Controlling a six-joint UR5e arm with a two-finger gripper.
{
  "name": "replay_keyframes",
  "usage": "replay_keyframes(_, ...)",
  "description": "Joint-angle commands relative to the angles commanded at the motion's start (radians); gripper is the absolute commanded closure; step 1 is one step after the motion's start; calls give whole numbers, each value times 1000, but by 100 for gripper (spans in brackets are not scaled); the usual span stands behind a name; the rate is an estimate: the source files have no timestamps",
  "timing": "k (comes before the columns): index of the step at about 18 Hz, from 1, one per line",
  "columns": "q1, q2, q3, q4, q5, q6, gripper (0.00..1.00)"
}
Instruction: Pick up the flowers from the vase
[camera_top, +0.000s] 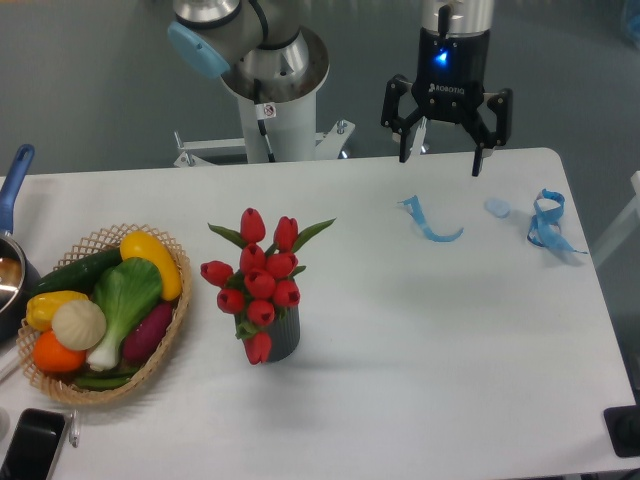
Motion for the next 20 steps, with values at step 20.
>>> replay_keyframes(20,2,-31,-127,178,-130,-135,0)
